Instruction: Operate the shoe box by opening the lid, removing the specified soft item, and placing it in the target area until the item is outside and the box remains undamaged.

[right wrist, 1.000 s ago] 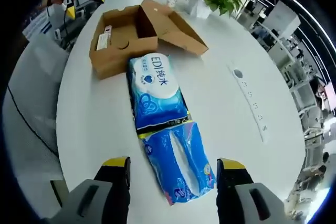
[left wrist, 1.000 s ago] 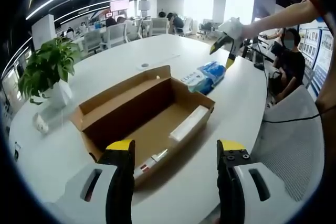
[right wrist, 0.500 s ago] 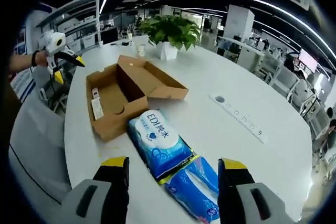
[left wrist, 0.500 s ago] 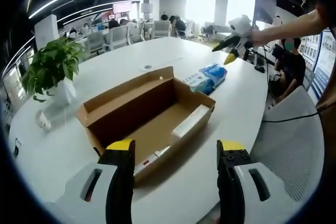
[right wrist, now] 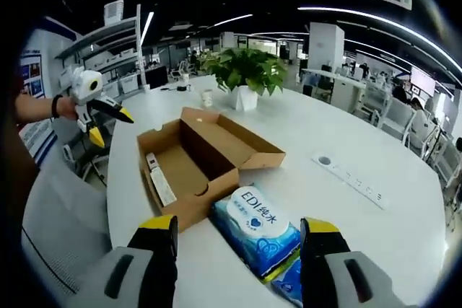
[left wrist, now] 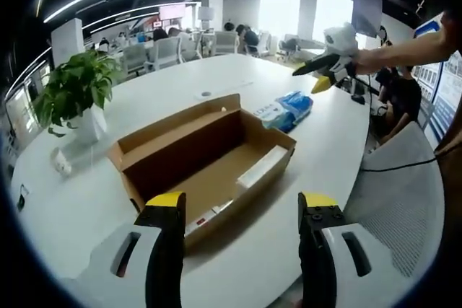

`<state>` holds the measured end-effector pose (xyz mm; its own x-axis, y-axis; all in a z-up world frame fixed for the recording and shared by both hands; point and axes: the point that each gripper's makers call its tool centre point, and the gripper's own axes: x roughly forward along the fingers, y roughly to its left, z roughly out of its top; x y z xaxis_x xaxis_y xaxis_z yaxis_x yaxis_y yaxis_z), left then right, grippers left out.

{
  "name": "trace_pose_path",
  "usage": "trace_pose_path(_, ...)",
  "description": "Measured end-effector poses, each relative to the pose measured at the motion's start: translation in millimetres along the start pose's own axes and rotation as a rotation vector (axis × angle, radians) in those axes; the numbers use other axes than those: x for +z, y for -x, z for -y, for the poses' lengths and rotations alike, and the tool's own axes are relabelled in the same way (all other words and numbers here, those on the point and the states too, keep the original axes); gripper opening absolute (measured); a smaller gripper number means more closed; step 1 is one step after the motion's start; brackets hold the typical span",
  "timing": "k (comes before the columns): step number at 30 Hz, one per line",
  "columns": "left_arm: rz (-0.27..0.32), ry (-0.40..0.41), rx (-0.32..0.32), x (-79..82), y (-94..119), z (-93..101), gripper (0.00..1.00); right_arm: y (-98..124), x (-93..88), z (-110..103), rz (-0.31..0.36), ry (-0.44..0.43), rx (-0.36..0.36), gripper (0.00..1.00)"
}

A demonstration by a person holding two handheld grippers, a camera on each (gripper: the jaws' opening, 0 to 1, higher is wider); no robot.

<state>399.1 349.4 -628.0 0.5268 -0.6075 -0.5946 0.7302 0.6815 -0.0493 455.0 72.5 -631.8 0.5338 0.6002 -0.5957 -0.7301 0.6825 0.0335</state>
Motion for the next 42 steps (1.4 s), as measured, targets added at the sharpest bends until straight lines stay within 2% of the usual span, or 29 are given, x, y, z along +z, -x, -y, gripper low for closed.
trace_pose_path(16, 0.039, 0.035, 0.019, 5.3, 4.5, -4.6, 0.64, -13.3, 1.7, -28.0, 0.010, -0.008, 0.042, 0.67)
trace_pose_path(22, 0.051, 0.045, 0.032, 5.8, 6.0, -8.8, 0.64, -26.7, 2.4, -40.8, -0.013, 0.011, 0.080, 0.66)
trace_pose_path(25, 0.055, 0.049, 0.036, 5.9, 7.2, -10.0, 0.64, -32.4, 5.8, -40.1, -0.015, 0.020, 0.093, 0.66)
trace_pose_path(33, 0.066, 0.061, 0.045, 5.3, 11.0, -14.4, 0.64, -53.3, 21.0, -45.0, -0.042, 0.084, 0.134, 0.65)
trace_pose_path(42, 0.073, 0.075, 0.050, 1.0, 14.9, -15.0, 0.64, -81.5, 33.5, -55.6, -0.120, 0.199, 0.196, 0.64)
